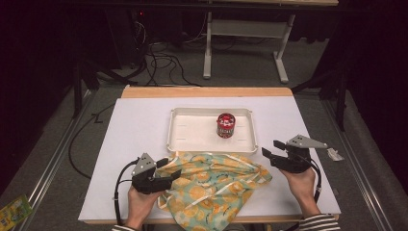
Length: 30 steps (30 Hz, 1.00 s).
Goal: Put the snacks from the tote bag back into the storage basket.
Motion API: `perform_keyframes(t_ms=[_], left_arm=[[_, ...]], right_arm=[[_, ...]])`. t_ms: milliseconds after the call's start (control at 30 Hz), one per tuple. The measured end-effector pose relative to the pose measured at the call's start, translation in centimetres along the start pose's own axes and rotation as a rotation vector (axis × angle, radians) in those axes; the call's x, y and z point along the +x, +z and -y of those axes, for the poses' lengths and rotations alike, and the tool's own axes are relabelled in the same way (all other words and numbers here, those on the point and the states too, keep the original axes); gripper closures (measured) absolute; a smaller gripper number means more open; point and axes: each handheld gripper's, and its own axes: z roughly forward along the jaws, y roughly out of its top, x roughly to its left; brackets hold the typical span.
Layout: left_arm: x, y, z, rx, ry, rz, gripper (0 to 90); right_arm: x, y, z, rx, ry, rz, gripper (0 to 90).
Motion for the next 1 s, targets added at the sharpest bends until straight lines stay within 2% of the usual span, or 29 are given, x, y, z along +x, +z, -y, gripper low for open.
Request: perform_keyframes(t_ms=[100,367,467,1000], left_arm=[[0.0,-0.3,-0.1,-0.011,-0.01,0.006,29.3],[0.0,-1.0,-1.2,-0.018,0.009,0.01,27.5],[0.2,-1.3,-1.4,-0.027,0.0,0.012,27.9],[1.7,-3.1,-1.0,-0.046,-0.045,-0.05,32.9]], right_arm=[[0.0,0.0,0.4,0.004,0.004,0.0,41.5],[-0.2,-0.1,1.3,0.004,0.024,0.007,41.6],[-0.2,-0.1,1.6,0.004,0.023,0.005,41.6],[-0.7,-1.1,2.7,-0.018,0.057,0.019,41.8]])
